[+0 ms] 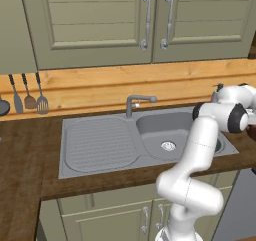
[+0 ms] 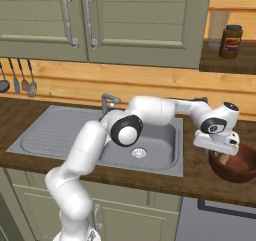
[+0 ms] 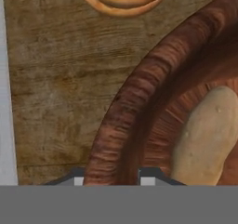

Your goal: Pick the sweet potato from the sink and place it in the bowl. Then pick the bowl and place it in the microwave. Then close the microwave door and press the start button.

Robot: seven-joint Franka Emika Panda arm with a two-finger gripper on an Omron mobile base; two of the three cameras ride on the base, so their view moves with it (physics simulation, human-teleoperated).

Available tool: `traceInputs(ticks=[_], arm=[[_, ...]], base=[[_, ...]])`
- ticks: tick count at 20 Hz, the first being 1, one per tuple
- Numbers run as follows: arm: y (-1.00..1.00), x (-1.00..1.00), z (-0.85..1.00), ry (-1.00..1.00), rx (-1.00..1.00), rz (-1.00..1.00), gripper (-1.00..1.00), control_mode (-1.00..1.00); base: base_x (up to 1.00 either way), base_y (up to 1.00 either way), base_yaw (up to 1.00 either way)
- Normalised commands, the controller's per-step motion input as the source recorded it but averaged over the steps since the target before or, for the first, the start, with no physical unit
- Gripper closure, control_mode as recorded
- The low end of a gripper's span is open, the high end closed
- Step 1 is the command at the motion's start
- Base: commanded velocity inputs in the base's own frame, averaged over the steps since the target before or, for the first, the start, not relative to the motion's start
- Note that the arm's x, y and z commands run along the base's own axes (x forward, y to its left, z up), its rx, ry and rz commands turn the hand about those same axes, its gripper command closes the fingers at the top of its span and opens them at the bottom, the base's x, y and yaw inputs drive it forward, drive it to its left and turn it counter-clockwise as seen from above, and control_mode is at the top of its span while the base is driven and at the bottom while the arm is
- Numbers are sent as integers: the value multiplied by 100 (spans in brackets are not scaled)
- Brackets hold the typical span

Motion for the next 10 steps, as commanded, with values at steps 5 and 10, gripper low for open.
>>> traceInputs(ticks=[5,10], arm=[[58,-38,5,-29,-12,0,100,-100],[36,-57,6,-26,-12,8,100,-100]], base=[[0,0,0],[0,0,0]])
